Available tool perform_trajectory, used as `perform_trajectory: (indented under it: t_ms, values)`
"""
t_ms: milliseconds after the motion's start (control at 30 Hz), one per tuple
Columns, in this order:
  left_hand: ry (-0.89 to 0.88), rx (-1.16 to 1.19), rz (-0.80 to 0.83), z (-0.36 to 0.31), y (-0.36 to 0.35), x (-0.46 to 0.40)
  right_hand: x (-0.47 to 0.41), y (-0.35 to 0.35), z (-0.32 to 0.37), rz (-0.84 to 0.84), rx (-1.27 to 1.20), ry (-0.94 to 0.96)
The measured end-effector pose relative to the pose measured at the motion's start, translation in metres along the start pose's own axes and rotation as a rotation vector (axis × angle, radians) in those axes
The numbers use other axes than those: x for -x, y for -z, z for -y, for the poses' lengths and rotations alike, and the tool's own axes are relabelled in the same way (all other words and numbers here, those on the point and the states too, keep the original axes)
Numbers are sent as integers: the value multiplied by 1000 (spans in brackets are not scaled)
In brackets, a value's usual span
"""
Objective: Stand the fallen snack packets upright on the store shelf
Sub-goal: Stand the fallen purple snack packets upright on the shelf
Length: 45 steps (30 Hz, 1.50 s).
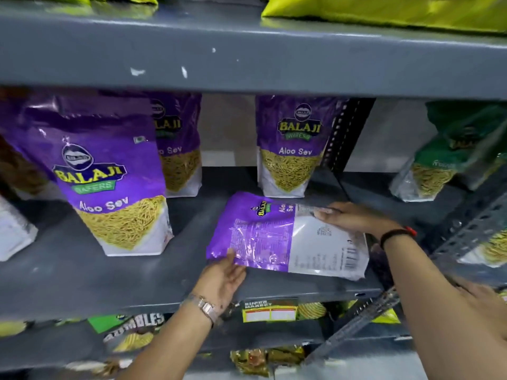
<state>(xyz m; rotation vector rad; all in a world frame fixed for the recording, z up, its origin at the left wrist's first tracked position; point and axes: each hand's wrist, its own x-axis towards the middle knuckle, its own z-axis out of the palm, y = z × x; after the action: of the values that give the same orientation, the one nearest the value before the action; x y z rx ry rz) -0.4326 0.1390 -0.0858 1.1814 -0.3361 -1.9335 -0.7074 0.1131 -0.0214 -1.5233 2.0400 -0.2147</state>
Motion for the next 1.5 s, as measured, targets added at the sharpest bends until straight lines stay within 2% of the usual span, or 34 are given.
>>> perform_trajectory:
  t_ms: [67,300,533,667,833,967,1067,1167,1267,1400,1467,1500]
  values:
    - [-31,11,-9,1,-1,-1,0,0,-5,31,-52,6]
    - [16,-158,156,29,-35,9,4,6,-6,124,-187,67]
    - [-292,-249,83,16,-43,15,18,-9,-21,13,-481,186]
    - [-523,-319,152,-21,-52,17,28,-29,-15,-79,-760,301]
    - [-723,-533,290,-57,-63,10,20,-70,0,-170,-857,347]
    - [-733,-661,347,-52,-42,-7,9,-91,-4,-165,-889,316]
    - [-604,-855,427,-35,-26,-19,8,-86,-2,-139,-863,313]
    - [-615,-941,366,-18,-33,-28,12,-88,1,-103,-889,346]
    - [-675,-1004,243,-19,-37,-41,25,-100,6,-228,-936,355]
    - [-677,-971,64,-15,-27,-47,51,-122,10,-573,-894,304]
    - [-716,-955,53,-3,-24,-41,51,-122,8,-653,-890,266]
    - [-725,-920,74,4,-23,-35,47,-118,9,-636,-941,249]
